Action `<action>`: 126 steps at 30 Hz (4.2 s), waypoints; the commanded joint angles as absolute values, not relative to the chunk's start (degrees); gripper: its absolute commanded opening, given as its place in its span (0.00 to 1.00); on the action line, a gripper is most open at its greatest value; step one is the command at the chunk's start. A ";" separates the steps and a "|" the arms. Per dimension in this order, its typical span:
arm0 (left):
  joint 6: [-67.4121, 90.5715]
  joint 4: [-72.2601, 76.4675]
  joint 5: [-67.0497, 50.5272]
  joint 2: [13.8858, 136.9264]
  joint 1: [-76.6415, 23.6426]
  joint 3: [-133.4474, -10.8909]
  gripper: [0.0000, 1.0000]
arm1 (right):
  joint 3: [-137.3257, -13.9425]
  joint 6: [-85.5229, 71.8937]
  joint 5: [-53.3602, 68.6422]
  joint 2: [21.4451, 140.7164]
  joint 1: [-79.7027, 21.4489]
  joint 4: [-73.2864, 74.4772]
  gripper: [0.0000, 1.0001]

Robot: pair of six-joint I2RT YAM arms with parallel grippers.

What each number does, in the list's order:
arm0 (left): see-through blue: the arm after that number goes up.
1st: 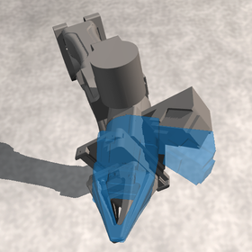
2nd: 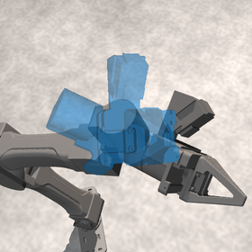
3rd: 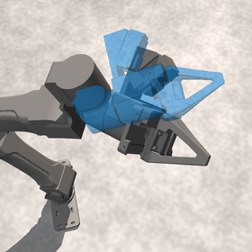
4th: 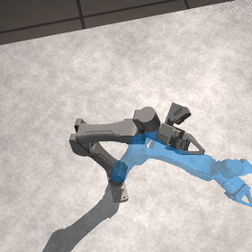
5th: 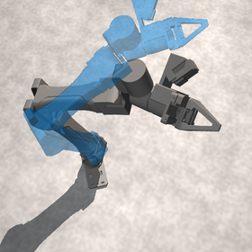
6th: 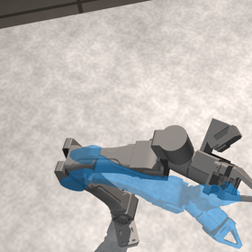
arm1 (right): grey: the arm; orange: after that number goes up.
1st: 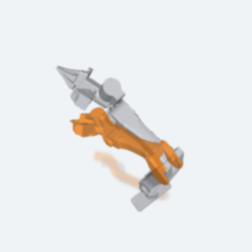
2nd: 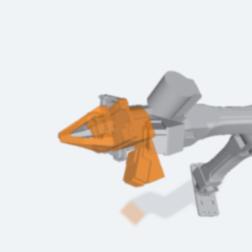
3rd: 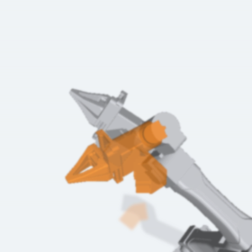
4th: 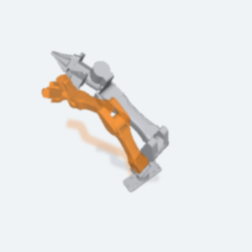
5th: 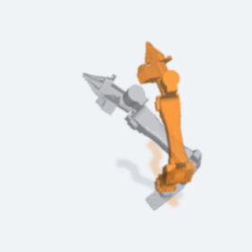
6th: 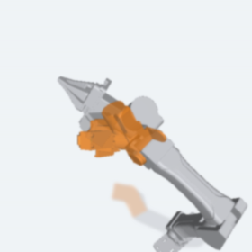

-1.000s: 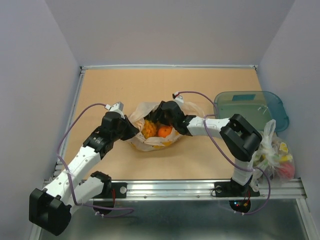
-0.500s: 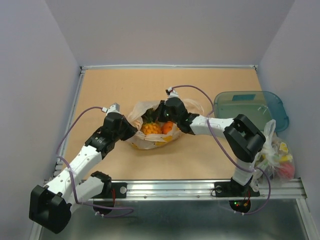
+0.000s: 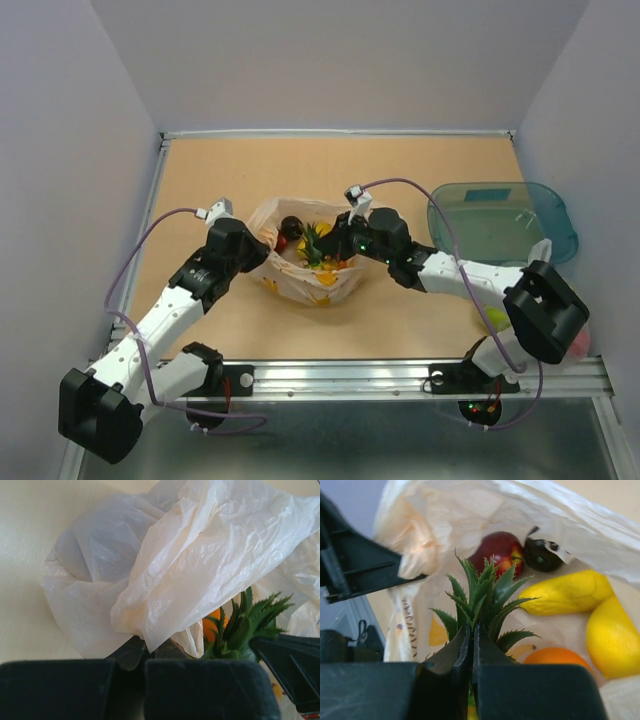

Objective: Untie the knot of the plastic bag and take out the fruit

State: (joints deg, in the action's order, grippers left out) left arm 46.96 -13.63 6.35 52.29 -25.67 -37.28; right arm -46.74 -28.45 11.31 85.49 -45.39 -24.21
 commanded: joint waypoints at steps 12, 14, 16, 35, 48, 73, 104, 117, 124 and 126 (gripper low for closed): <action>38.41 -11.78 0.26 54.49 -25.75 -39.55 0.00 | -56.60 -17.49 3.45 80.94 -45.53 -31.19 0.01; 37.01 -11.95 -2.28 53.97 -25.75 -38.85 0.00 | -58.09 -16.61 1.06 82.00 -45.53 -33.39 0.01; 35.69 -12.04 -3.25 53.88 -25.75 -37.88 0.00 | -61.34 -16.87 0.36 84.02 -45.62 -33.92 0.01; 24.79 -8.53 0.27 49.49 -25.75 -34.54 0.00 | -63.29 -15.02 -22.06 75.77 -31.14 -21.80 0.01; 15.73 -4.84 -8.43 46.15 -25.75 -33.31 0.00 | -55.29 -16.70 -25.93 68.99 -8.98 -10.99 0.01; 14.59 -0.97 -5.63 41.13 -25.75 -31.91 0.00 | -58.18 -16.36 -15.92 68.48 -3.04 9.30 1.00; 35.42 -2.46 -9.32 45.18 -26.19 -25.05 0.00 | -36.21 -35.52 -37.10 77.61 -69.17 10.72 0.47; 35.16 -2.37 -7.91 46.85 -28.91 -24.70 0.00 | -52.55 -22.50 -35.33 77.85 -69.17 8.09 0.85; 35.51 -4.57 -5.81 46.14 -29.71 -25.66 0.00 | -55.11 -26.27 -39.82 87.96 -67.33 5.45 0.93; 35.77 -4.92 -5.28 45.70 -29.71 -25.75 0.00 | -54.06 -27.42 -38.24 89.20 -65.66 2.56 0.93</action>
State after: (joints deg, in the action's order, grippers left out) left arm 35.24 -4.62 -6.94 47.09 -29.28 -24.99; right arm -53.63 -24.73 -36.49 85.76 -68.29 7.05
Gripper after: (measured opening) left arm 0.026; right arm 0.923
